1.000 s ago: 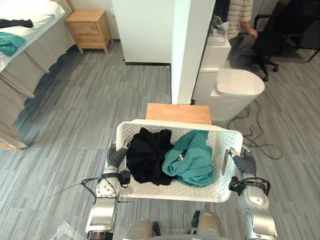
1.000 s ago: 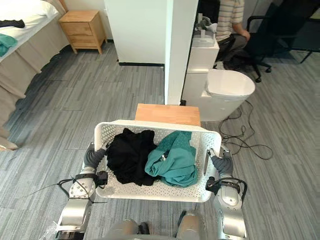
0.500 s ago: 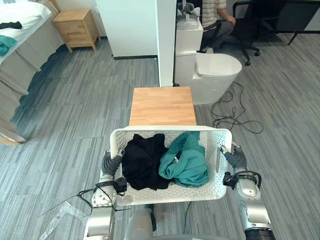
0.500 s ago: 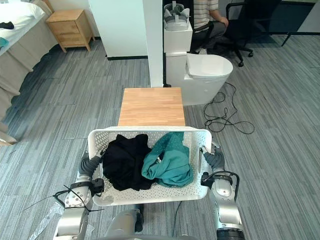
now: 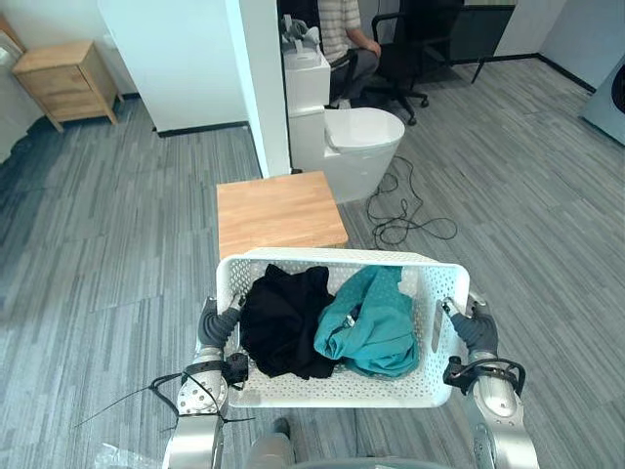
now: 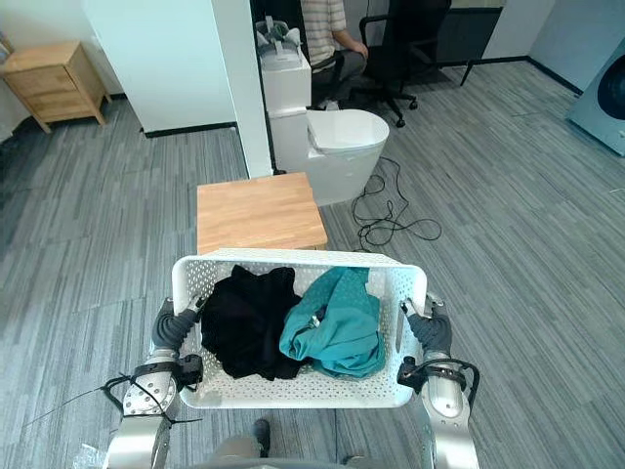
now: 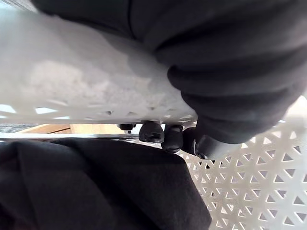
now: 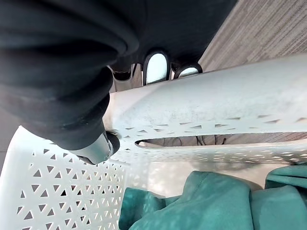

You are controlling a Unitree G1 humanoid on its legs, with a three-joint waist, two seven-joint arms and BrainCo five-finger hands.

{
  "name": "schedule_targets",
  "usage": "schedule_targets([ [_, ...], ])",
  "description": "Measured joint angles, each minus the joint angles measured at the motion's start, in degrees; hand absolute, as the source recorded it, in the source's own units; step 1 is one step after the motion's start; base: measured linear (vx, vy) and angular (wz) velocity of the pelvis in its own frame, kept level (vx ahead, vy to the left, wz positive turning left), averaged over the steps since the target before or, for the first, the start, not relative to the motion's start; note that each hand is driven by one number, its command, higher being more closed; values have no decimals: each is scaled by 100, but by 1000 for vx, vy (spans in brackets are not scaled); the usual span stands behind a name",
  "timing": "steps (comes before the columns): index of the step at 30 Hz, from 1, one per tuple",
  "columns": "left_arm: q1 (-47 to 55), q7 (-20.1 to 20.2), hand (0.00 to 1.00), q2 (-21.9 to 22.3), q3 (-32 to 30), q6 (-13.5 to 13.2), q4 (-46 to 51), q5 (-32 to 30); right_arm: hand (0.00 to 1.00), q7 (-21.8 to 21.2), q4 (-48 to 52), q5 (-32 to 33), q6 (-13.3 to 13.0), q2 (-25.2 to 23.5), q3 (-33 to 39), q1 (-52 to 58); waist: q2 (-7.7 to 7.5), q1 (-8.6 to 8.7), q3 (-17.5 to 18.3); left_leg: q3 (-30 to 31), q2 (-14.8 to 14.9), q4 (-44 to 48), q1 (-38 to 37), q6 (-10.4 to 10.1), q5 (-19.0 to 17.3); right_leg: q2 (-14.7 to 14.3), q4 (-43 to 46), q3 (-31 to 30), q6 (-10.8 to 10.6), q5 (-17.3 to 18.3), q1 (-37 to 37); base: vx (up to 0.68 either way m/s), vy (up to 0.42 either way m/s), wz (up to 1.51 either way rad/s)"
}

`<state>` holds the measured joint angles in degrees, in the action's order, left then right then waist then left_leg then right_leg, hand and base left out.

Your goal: Pick up the laundry basket with both hands and put the clothes into the washing machine.

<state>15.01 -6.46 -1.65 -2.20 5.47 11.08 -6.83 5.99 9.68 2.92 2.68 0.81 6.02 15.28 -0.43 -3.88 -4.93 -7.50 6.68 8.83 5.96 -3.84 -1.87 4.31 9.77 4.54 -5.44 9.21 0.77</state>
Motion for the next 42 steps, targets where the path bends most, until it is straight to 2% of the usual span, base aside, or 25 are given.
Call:
schedule_targets([
  [11, -38, 38, 100, -90, 200, 1, -2, 1, 100, 0, -1, -3, 9, -39, 170, 40, -43, 40, 26, -546, -24, -78, -151, 141, -119, -14, -194, -580, -61, -288, -173, 20, 36, -32],
  [13, -132, 39, 100, -101, 249, 3, -51, 1, 100, 8, -1, -2, 6, -39, 232, 33, -62, 69, 29, -567, -59, -35, -101, 178, -163, 22, -56, -618, -63, -286, -277, -5, 51, -9],
  [15, -415, 3, 100, -203, 273, 10, -284, 5, 100, 56, -93, -3, 5, -40, 261, -143, -113, 125, 1, -701, -79, 235, 28, 231, -326, 108, 742, -572, -54, -75, -781, -27, 49, -27],
  [16, -495, -11, 100, -233, 262, 24, -345, 7, 100, 66, -195, -3, 6, -41, 261, -244, -140, 130, -11, -776, -70, 278, 16, 253, -361, 183, 1003, -422, -41, -16, -935, -46, 20, -62],
  [18, -714, -60, 100, -328, 261, 53, -485, 6, 100, 170, -601, -3, 6, -40, 266, -604, -205, 143, -53, -1205, -124, 335, -165, 293, -472, 602, 1435, 725, 198, 144, -1201, -45, 31, -97],
  [19, -807, -138, 100, -332, 262, 62, -493, -11, 100, 207, -708, -2, -1, -41, 265, -716, -176, 183, -56, -1492, -100, 344, -260, 293, -535, 805, 1404, 1274, 332, 219, -1192, -25, 47, -103],
  [20, -867, -142, 100, -339, 262, 62, -493, -16, 100, 243, -707, 0, -19, -40, 265, -729, -166, 211, -62, -1583, -70, 362, -260, 292, -552, 801, 1342, 1341, 351, 183, -1203, -14, 26, -100],
  [21, -969, -142, 100, -362, 262, 62, -493, -45, 100, 280, -708, 1, -29, -42, 270, -761, -145, 342, -80, -1708, 32, 384, -259, 273, -587, 705, 1172, 1359, 323, -65, -1211, -20, 11, -61],
  [23, -1057, -128, 100, -388, 274, 60, -492, -53, 100, 279, -709, 50, -78, -44, 315, -762, -122, 477, -96, -1911, 209, 407, -282, 238, -641, 545, 928, 1306, 366, -442, -1228, -9, 10, -79],
  [24, -1123, -130, 100, -393, 272, 60, -493, -53, 100, 281, -710, 103, -156, -46, 323, -769, -154, 527, -112, -2155, 298, 382, -343, 189, -689, 474, 762, 1308, 396, -502, -1252, -5, 0, -121],
  [27, -1207, -119, 100, -396, 365, 61, -493, -53, 100, 276, -794, 105, -221, -42, 466, -811, -119, 715, -147, -2652, 452, 379, -569, -27, -962, 502, 795, 1781, 492, -446, -1301, 28, -16, -101],
  [29, -1232, -111, 100, -403, 471, 61, -498, -53, 100, 282, -813, 110, -249, -31, 526, -748, 3, 881, -173, -2784, 673, 671, -642, -250, -1216, 423, 1063, 1922, 525, -312, -1304, 175, -62, -67],
  [30, -1230, -108, 100, -401, 521, 61, -543, -53, 100, 276, -771, 116, -258, -5, 517, -591, 83, 938, -165, -2937, 925, 906, -764, -422, -1378, 272, 1228, 1996, 607, -91, -1222, 313, -147, -60],
  [31, -1221, -101, 100, -421, 535, 62, -623, -56, 100, 279, -646, 167, -235, -46, 477, -363, 150, 920, -172, -2921, 1405, 1859, -743, -353, -1421, 51, 1137, 2033, 703, 234, -969, 370, -202, -76],
  [32, -1203, -103, 100, -419, 503, 61, -656, -55, 100, 280, -584, 172, -228, -68, 450, -285, 182, 884, -186, -2733, 1803, 2692, -527, -193, -1430, -116, 1145, 2023, 824, 427, -847, 354, -210, -117],
  [33, -1122, -110, 100, -404, 457, 68, -689, -41, 100, 286, -480, 169, -209, -72, 379, -196, 311, 724, -236, -2111, 2354, 4037, -126, 428, -1055, -418, 1256, 1853, 861, 471, -640, 293, -169, -119],
  [34, -1060, -106, 100, -404, 443, 69, -690, -30, 100, 282, -463, 169, -207, -44, 347, -171, 348, 654, -247, -1685, 2430, 4532, 64, 651, -671, -517, 1310, 1714, 873, 478, -567, 420, -142, -163],
  [35, -891, -107, 100, -380, 418, 67, -684, 20, 100, 281, -457, 169, -165, -44, 271, -169, 353, 556, -236, -944, 2380, 5177, 361, 687, 266, -644, 1308, 1431, 1006, 599, -374, 495, -77, -146],
  [36, -760, -111, 100, -312, 378, 61, -680, 118, 100, 304, -426, 163, -142, -7, 253, -204, 304, 508, -257, -467, 2138, 5819, 716, 499, 152, -662, 1242, 1222, 1006, 872, -174, 497, -70, -131],
  [37, -713, -113, 100, -247, 382, 61, -677, 155, 100, 352, -423, 159, -130, 21, 260, -231, 335, 515, -249, -248, 1958, 6056, 939, 459, -43, -680, 1195, 1050, 1037, 934, -84, 512, -38, -86],
  [38, -633, -109, 100, -135, 376, 68, -680, 156, 100, 390, -422, 150, -102, 65, 259, -240, 315, 512, -260, -29, 1573, 6197, 1296, 513, -379, -671, 1067, 816, 1049, 944, 115, 502, 3, -69],
  [39, -545, -105, 100, -114, 369, 66, -680, 162, 100, 385, -422, 150, -91, 98, 241, -259, 231, 446, -309, -27, 1233, 5899, 1542, 506, -682, -619, 922, 638, 1051, 946, 355, 501, 26, -65],
  [40, -504, -105, 100, -112, 355, 66, -678, 172, 100, 385, -424, 149, -80, 98, 221, -282, 231, 428, -308, -50, 1094, 5636, 1668, 454, -797, -583, 828, 604, 1050, 947, 497, 609, 79, -58],
  [41, -457, -101, 100, -62, 267, 70, -678, 178, 100, 384, -443, 150, -37, 104, 179, -387, 110, 401, -367, -68, 784, 4678, 1887, 373, -913, -502, 629, 550, 1032, 964, 754, 624, 120, -55],
  [42, -458, -104, 100, 6, 187, 71, -638, 181, 100, 378, -508, 151, -22, 143, 157, -567, 100, 284, -352, -57, 478, 3323, 2025, 228, -824, -363, 492, 462, 906, 1097, 948, 638, 146, -64],
])
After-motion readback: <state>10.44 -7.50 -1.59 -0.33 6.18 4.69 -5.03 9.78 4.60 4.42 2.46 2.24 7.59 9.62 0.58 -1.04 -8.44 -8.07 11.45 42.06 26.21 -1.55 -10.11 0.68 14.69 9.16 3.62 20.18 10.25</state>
